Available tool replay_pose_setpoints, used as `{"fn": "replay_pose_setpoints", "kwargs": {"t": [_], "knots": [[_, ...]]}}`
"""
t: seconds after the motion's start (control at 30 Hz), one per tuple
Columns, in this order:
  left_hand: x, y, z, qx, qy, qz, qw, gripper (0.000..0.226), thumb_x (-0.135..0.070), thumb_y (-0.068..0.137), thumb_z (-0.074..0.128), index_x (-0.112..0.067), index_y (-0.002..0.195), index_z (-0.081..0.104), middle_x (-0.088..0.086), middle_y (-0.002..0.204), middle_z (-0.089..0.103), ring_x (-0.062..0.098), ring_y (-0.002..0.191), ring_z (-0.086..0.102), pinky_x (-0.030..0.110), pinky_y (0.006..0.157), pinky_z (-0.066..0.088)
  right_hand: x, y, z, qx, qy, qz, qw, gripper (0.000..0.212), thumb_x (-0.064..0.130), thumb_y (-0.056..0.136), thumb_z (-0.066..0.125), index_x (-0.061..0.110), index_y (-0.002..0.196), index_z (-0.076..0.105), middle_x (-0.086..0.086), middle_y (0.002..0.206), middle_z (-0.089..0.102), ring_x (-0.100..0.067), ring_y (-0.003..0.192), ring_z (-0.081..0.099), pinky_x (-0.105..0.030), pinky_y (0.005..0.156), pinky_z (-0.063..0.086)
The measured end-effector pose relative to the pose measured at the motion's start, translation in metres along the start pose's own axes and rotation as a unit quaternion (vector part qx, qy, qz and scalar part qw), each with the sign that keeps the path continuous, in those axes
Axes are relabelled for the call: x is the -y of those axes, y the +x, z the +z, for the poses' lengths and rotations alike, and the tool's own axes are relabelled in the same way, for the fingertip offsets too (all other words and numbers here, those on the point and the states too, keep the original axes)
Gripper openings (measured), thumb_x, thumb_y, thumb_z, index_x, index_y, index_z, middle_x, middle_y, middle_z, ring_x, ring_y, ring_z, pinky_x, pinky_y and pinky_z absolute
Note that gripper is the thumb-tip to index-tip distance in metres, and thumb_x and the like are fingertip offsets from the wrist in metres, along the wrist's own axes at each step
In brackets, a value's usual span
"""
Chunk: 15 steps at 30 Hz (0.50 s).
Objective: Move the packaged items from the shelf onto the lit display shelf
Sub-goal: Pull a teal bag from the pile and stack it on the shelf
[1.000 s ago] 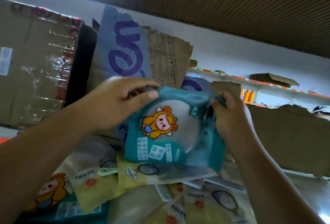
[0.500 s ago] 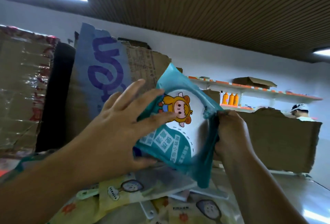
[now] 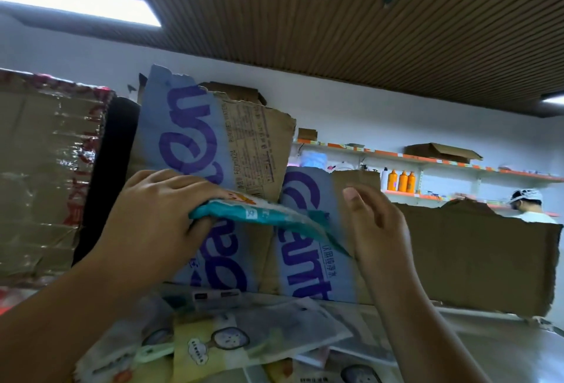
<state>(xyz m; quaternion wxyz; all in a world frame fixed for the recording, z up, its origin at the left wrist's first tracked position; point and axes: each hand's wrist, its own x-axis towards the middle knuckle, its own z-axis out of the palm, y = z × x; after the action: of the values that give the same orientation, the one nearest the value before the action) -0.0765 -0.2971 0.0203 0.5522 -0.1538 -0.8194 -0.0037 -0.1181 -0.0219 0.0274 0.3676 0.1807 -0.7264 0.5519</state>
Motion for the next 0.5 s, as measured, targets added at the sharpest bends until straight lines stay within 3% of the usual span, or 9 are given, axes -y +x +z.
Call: {"fn": "replay_pose_setpoints", "kwargs": {"t": [0.03, 0.1, 0.17, 0.23, 0.3, 0.37, 0.43, 0.5], "knots": [[0.000, 0.000, 0.000, 0.001, 0.008, -0.001, 1.000, 0.036, -0.046, 0.085, 0.051, -0.032, 0.108, 0.074, -0.010, 0.101, 0.075, 0.020, 0.091, 0.068, 0.044, 0.089, 0.047, 0.007, -0.005, -0.004, 0.007, 0.001, -0.061, 0.998, 0.026, 0.060, 0.092, 0.053, 0.044, 0.108, 0.065, 0.014, 0.108, 0.068, 0.000, 0.096, 0.066, -0.024, 0.074, 0.056], [0.000, -0.001, 0.000, -0.013, 0.000, 0.007, 1.000, 0.026, -0.043, 0.086, 0.059, -0.034, 0.104, 0.074, -0.013, 0.095, 0.073, 0.017, 0.086, 0.063, 0.043, 0.086, 0.047, 0.022, -0.017, -0.006, 0.107, 0.005, -0.136, 0.985, 0.036, 0.064, 0.083, 0.057, 0.053, 0.117, 0.059, 0.023, 0.117, 0.064, 0.001, 0.105, 0.064, -0.025, 0.078, 0.058], [-0.006, -0.003, 0.002, -0.046, -0.033, 0.047, 0.997, 0.024, -0.038, 0.085, 0.064, -0.029, 0.105, 0.074, -0.012, 0.093, 0.072, 0.015, 0.083, 0.059, 0.042, 0.081, 0.048, 0.028, -0.026, 0.001, 0.237, -0.111, -0.169, 0.950, 0.050, 0.056, 0.081, 0.068, 0.059, 0.127, 0.048, 0.035, 0.122, 0.055, 0.010, 0.110, 0.056, -0.015, 0.084, 0.053], [-0.018, -0.005, 0.001, -0.079, -0.083, 0.078, 0.990, 0.032, -0.037, 0.083, 0.065, -0.026, 0.113, 0.069, -0.012, 0.098, 0.070, 0.012, 0.086, 0.057, 0.033, 0.079, 0.049, 0.026, -0.033, 0.015, 0.297, -0.217, -0.213, 0.905, 0.047, 0.041, 0.086, 0.073, 0.053, 0.126, 0.051, 0.031, 0.107, 0.060, 0.010, 0.097, 0.058, -0.013, 0.078, 0.048], [-0.025, -0.005, -0.001, -0.098, -0.156, 0.048, 0.982, 0.046, -0.045, 0.081, 0.067, -0.033, 0.124, 0.058, -0.023, 0.107, 0.062, 0.004, 0.096, 0.055, 0.025, 0.084, 0.048, 0.023, -0.034, 0.023, 0.275, -0.190, -0.195, 0.922, 0.022, 0.030, 0.090, 0.071, 0.044, 0.104, 0.061, 0.022, 0.078, 0.061, 0.002, 0.071, 0.057, -0.016, 0.061, 0.042], [-0.026, -0.005, -0.002, -0.094, -0.243, -0.040, 0.965, 0.057, -0.056, 0.079, 0.070, -0.047, 0.131, 0.048, -0.033, 0.118, 0.054, 0.000, 0.113, 0.053, 0.023, 0.092, 0.047, 0.018, -0.029, 0.023, 0.242, -0.090, -0.128, 0.958, 0.023, 0.024, 0.090, 0.073, 0.044, 0.092, 0.062, 0.012, 0.072, 0.063, -0.005, 0.062, 0.056, -0.020, 0.055, 0.041], [-0.017, -0.004, -0.001, -0.052, -0.314, -0.153, 0.936, 0.058, -0.065, 0.079, 0.069, -0.057, 0.131, 0.045, -0.033, 0.127, 0.050, -0.001, 0.121, 0.051, 0.021, 0.093, 0.047, 0.015, -0.027, 0.022, 0.200, -0.012, -0.078, 0.977, 0.031, 0.019, 0.088, 0.074, 0.048, 0.092, 0.064, 0.004, 0.079, 0.070, -0.014, 0.069, 0.065, -0.036, 0.063, 0.053], [-0.004, -0.004, 0.002, -0.031, -0.396, -0.231, 0.888, 0.047, -0.068, 0.087, 0.058, -0.054, 0.131, 0.051, -0.021, 0.129, 0.057, 0.002, 0.120, 0.057, 0.019, 0.091, 0.050, 0.017, -0.026, 0.021, 0.173, 0.050, -0.052, 0.982, 0.030, 0.015, 0.088, 0.073, 0.045, 0.090, 0.069, 0.002, 0.085, 0.074, -0.022, 0.079, 0.070, -0.042, 0.070, 0.057]]}}
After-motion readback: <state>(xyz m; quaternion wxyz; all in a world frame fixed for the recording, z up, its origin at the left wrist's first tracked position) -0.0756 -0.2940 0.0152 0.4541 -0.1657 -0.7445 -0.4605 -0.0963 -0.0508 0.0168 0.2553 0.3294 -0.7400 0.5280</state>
